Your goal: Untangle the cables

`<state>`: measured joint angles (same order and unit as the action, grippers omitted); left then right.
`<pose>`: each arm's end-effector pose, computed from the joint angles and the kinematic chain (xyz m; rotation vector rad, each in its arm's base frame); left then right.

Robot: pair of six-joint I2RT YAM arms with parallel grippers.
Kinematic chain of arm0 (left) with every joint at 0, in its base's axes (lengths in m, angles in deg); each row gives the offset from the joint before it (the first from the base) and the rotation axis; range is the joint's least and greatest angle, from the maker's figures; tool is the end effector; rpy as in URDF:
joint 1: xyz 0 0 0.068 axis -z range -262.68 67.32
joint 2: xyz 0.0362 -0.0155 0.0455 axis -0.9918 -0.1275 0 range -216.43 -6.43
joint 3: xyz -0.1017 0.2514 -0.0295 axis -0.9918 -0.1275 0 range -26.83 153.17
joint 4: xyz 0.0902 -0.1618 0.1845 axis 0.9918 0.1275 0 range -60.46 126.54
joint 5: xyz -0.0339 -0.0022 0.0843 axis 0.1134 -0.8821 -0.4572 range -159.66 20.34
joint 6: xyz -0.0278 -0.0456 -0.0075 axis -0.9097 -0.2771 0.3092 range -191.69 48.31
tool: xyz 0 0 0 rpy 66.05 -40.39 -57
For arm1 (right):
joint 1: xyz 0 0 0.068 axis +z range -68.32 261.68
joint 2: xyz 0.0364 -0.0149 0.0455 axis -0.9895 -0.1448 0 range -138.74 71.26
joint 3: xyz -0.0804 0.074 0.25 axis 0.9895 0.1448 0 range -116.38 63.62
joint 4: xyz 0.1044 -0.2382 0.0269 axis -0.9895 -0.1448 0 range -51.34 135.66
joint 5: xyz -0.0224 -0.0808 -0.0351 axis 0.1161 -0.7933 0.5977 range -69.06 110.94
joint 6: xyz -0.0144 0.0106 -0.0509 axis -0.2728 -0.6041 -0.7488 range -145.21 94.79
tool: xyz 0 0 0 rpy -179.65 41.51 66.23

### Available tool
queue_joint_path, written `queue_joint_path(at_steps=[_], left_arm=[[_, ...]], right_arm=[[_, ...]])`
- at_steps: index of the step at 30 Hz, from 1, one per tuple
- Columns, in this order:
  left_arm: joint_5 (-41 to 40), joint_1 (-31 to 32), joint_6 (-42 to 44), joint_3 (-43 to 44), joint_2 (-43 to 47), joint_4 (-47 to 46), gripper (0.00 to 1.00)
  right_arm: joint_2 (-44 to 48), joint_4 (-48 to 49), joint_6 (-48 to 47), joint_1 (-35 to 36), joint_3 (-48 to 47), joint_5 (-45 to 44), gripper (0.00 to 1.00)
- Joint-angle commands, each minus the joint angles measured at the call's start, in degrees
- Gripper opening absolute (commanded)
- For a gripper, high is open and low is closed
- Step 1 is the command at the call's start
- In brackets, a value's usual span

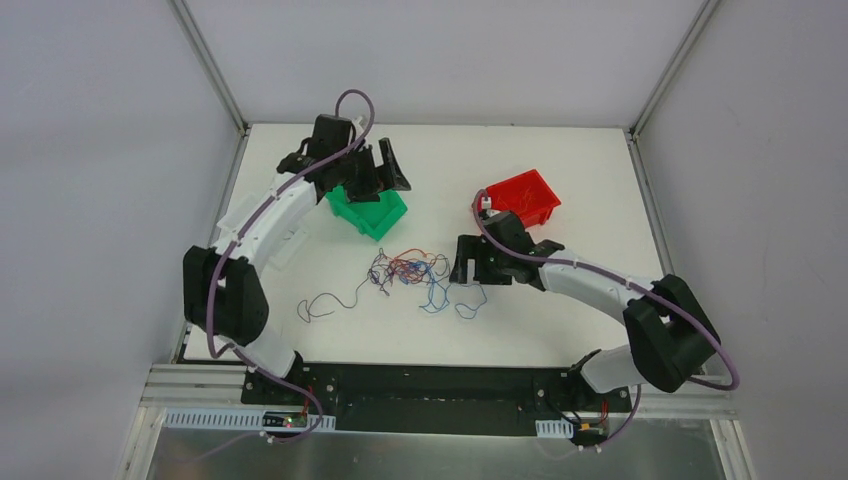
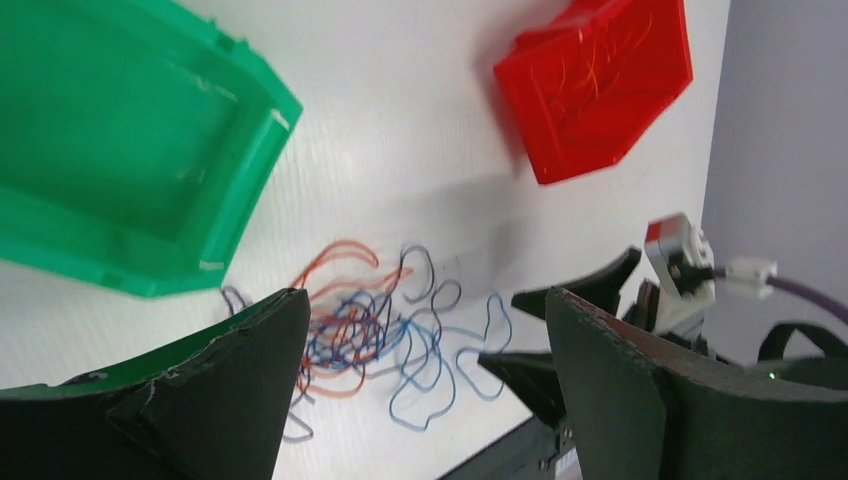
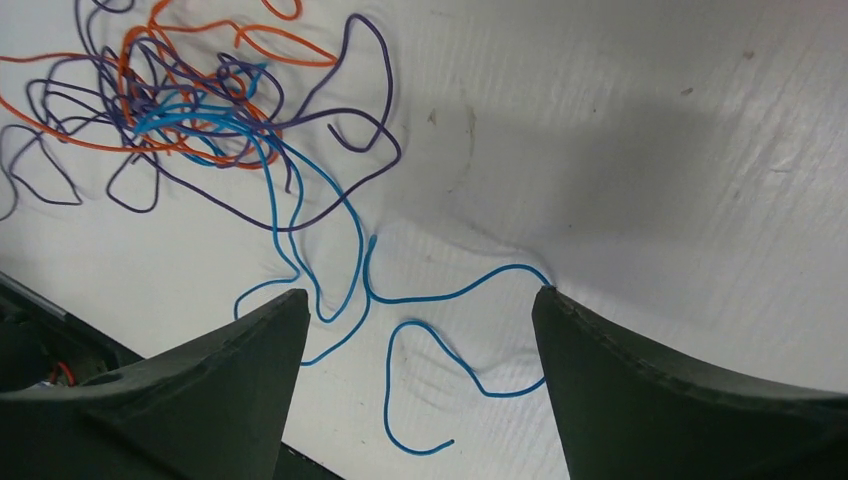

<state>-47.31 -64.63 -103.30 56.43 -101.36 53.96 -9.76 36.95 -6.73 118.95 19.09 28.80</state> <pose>0.3582 -0.1309 0.3226 -0.0421 2.2971 -0.8980 0.2266 0.1786 0.1993 -0.4667 2.3966 0.6187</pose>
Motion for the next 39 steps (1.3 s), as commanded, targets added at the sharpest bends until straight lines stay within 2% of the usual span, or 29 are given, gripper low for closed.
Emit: queue_joint_path(at_steps=[1, 5, 8, 10, 14, 16, 23, 29, 32, 36, 39], left_arm=[[1.56, 0.87, 2.51, -8.32, 10.44, 0.63, 0.91], [-0.67, 2.34, 2.56, -17.57, 16.81, 0.62, 0.90], [-2.56, 2.36, 2.63, -22.63, 21.93, 0.69, 0.90], [-4.84, 2.35, 2.97, -24.90, 25.79, 0.76, 0.90], [-11.00, 2.27, 4.12, -26.58, 33.20, 3.95, 0.92], [-14.11, 2.26, 4.79, -26.29, 35.65, 6.52, 0.92], [-23.63, 2.17, 8.41, -22.91, 42.48, 12.40, 0.97], [-26.58, 2.17, 11.13, -18.41, 43.11, 15.49, 0.98], [-23.07, 2.17, 11.70, -17.28, 42.32, 15.22, 0.99], [-10.23, 2.26, 12.54, -16.42, 38.02, 13.07, 0.98], [-1.32, 2.98, 12.03, -18.54, 37.04, 6.26, 0.97]], right_arm=[[-2.10, -4.24, -0.77, 3.21, -3.00, -7.27, 0.85], [-6.50, -5.79, -1.21, 6.42, -4.87, -12.91, 0.82], [-9.20, -5.92, -1.11, 8.00, -5.60, -15.19, 0.70], [-9.41, -5.75, -0.72, 8.44, -5.73, -16.25, 0.56], [-4.25, -5.12, 0.12, 8.67, -4.86, -19.19, 0.13], [0.12, -5.09, 0.15, 8.69, -4.20, -20.44, 0.00], [15.20, -6.65, -3.12, 8.60, -5.39, -21.08, 0.00], [20.56, -11.03, -6.63, 8.52, -13.52, -20.27, 0.00], [21.86, -12.15, -7.21, 8.60, -16.78, -20.07, 0.00], [22.37, -12.74, -7.28, 8.51, -20.26, -18.70, 0.00], [22.18, -12.71, -7.14, 8.43, -23.06, -16.90, 0.00]])
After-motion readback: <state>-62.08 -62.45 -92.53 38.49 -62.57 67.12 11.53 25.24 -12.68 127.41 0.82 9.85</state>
